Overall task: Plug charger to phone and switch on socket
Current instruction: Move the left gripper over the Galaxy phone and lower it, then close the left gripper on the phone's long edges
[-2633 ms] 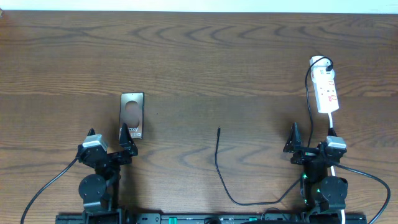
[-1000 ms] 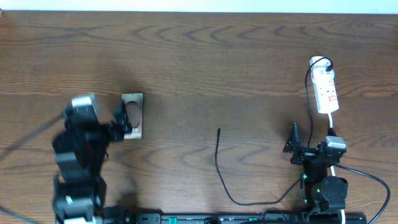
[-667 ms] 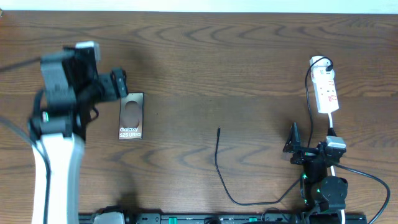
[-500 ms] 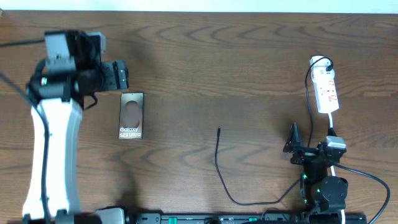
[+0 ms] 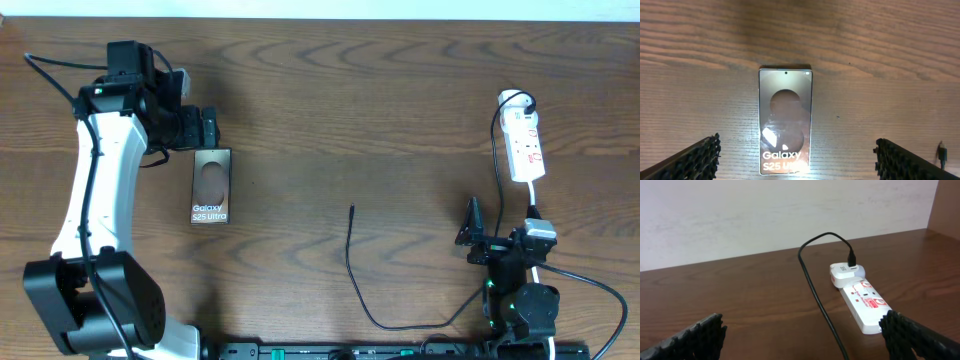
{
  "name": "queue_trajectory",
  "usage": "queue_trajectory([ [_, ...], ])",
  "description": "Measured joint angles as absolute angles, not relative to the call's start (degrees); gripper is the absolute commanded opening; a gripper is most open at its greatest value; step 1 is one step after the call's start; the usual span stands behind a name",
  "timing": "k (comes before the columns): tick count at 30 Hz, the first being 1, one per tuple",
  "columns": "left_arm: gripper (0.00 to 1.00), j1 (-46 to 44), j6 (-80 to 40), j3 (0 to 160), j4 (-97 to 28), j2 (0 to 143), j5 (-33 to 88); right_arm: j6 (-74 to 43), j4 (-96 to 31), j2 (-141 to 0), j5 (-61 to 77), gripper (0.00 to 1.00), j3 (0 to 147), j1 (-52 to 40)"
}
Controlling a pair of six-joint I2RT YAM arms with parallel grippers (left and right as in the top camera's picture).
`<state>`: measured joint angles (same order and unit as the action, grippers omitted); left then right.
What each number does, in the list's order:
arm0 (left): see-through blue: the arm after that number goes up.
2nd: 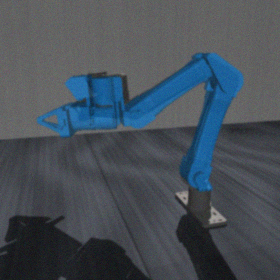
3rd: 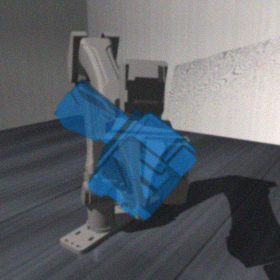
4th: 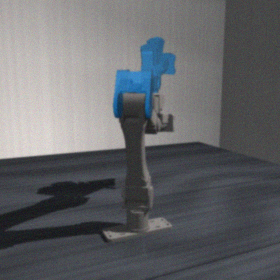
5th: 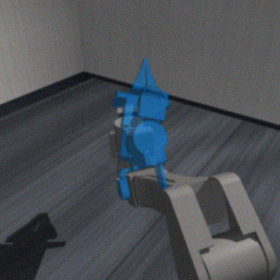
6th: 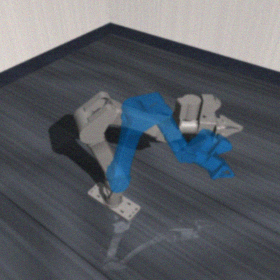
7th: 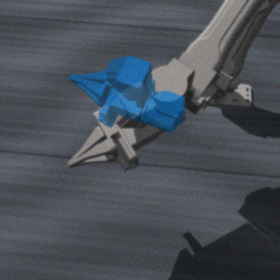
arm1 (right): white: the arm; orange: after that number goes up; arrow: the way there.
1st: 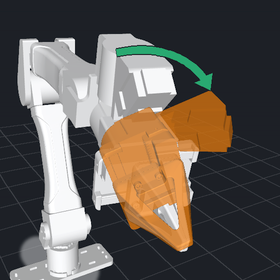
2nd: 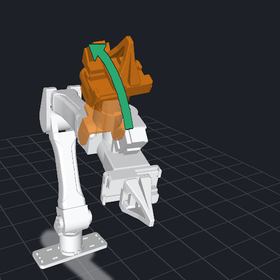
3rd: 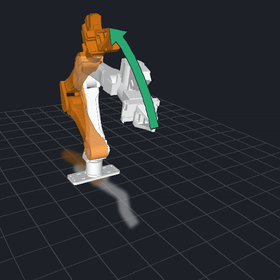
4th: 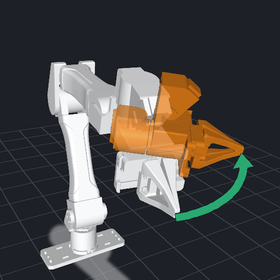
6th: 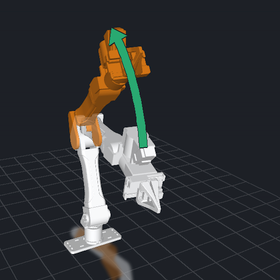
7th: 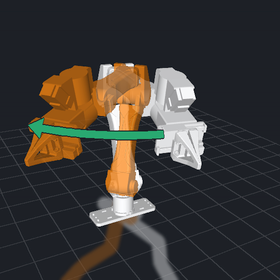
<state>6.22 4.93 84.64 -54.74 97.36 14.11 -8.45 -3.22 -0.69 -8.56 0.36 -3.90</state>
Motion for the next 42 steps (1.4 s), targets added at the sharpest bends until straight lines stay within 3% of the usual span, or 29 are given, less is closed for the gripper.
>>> queue_trajectory([
  [11,0.98,6.07,4.99,84.05,-54.87,97.62,13.39,-8.45,-3.22,-0.69,-8.56,0.99,0.36,-3.90],
  [26,0.98,5.41,6.26,67.81,-44.91,98.63,10.15,-8.45,-3.22,-0.69,-8.56,0.99,0.36,-3.90],
  [42,0.98,1.39,6.24,65.89,-41.06,99.88,3.73,-8.45,-3.22,-0.69,-8.56,0.99,0.36,-3.90],
])
